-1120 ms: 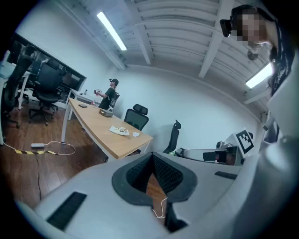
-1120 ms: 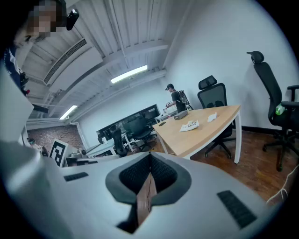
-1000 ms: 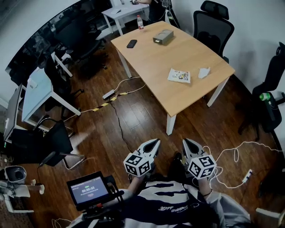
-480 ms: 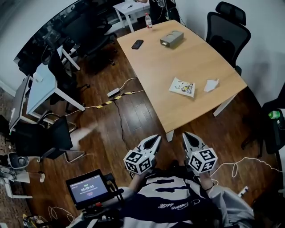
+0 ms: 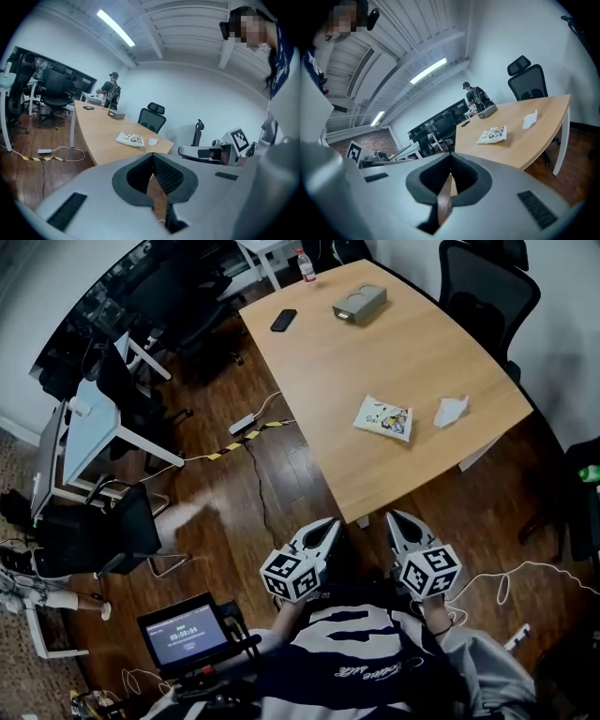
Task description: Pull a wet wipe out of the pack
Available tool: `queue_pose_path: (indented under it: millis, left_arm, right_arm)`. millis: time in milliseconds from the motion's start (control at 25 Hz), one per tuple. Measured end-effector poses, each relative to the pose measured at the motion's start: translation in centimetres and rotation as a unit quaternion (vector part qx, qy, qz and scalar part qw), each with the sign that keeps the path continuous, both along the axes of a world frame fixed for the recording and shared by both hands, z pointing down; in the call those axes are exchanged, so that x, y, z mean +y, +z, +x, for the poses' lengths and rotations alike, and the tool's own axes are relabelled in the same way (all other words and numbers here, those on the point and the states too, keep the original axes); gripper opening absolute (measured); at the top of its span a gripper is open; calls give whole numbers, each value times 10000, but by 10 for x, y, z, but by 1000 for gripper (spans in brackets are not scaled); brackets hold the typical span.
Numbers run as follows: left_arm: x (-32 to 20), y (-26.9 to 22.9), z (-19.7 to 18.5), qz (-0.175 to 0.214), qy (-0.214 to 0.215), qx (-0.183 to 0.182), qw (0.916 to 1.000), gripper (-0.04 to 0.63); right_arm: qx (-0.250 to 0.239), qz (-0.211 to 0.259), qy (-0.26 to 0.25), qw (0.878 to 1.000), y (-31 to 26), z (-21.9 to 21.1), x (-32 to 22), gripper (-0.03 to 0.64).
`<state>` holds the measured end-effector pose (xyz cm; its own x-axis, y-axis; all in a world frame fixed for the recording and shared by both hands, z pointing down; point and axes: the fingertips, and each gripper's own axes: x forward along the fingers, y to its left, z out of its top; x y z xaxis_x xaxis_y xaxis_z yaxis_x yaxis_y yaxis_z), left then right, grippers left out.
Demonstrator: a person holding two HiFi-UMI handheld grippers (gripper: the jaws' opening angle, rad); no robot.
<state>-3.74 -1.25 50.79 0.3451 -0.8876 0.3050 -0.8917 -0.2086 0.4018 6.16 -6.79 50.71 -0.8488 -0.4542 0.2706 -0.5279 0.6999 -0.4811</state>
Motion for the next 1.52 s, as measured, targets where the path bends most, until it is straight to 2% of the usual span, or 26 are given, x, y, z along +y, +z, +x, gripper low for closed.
queue_pose_path:
  millis: [240, 360, 760, 1040, 1320, 1440, 1520]
  left_arm:
    - [-55, 7, -9, 17, 319, 46, 9995, 3]
    - [-87, 9, -16, 90, 609, 14, 9981, 3]
    - [-180, 29, -45, -44, 1668, -212, 9858, 3]
    - [-224, 56, -53, -169, 2342, -412, 9712, 3]
    - [-285, 87, -52, -238, 2870, -781, 9544, 3]
    - [-305, 103, -47, -318, 3109, -1124, 9432, 3]
    - [-315, 117, -46, -419, 3289, -1531, 9309, 3]
  right_arm:
    - [130, -43, 318, 9994, 11, 2, -46, -11]
    - [194, -38, 497, 9986, 12, -4, -71, -11]
    - [354, -66, 1124, 9930, 7, -42, -151, -11]
    - [586, -217, 1574, 9856, 17, -47, -169, -11]
    - [863, -420, 2006, 9750, 28, -43, -184, -11]
    - [955, -491, 2147, 9708, 33, -41, -187, -11]
    - [1003, -542, 2200, 9688, 36, -42, -190, -11]
